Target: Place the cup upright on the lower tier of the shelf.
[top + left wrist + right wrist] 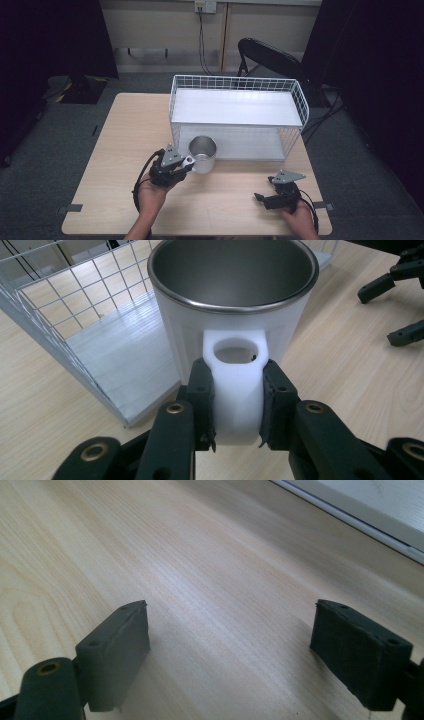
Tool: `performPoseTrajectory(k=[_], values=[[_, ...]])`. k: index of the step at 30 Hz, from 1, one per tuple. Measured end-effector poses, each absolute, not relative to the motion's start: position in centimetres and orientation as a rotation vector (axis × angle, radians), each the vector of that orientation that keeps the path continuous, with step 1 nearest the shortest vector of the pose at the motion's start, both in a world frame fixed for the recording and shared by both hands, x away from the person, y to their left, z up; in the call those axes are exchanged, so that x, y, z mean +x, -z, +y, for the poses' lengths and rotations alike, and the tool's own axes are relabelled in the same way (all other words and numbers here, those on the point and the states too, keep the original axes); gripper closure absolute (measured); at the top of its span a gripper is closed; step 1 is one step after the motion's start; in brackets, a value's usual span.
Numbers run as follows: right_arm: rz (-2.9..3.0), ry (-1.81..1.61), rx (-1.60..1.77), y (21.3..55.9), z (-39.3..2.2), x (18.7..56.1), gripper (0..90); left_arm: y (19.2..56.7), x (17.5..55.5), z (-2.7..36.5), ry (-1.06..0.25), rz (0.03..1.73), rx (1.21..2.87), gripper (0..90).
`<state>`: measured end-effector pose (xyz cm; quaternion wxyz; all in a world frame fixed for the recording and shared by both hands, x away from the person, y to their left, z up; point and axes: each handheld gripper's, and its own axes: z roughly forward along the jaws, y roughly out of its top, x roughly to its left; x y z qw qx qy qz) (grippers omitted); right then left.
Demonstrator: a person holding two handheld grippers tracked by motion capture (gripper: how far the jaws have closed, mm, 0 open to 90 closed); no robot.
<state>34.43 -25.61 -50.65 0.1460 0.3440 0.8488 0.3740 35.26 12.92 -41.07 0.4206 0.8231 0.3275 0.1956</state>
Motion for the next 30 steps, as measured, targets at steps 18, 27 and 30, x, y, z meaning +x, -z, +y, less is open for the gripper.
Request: performPoseTrajectory(k=[18, 27, 30], values=[[2.444, -1.077, 0.99, 50.6, -25.6, 34.4, 14.8, 40.9, 36.6, 11.2, -0.508, 0.833, 2.048, 72.0], [2.444, -1.077, 0.991, 50.6, -25.6, 34.4, 14.8, 40.6, 37.3, 10.4, -0.517, 0.839, 2.029, 71.9], [2.444, -1.077, 0.991, 50.6, -25.6, 34.4, 14.8, 40.7, 37.5, 10.1, -0.52, 0.839, 2.028, 72.0]])
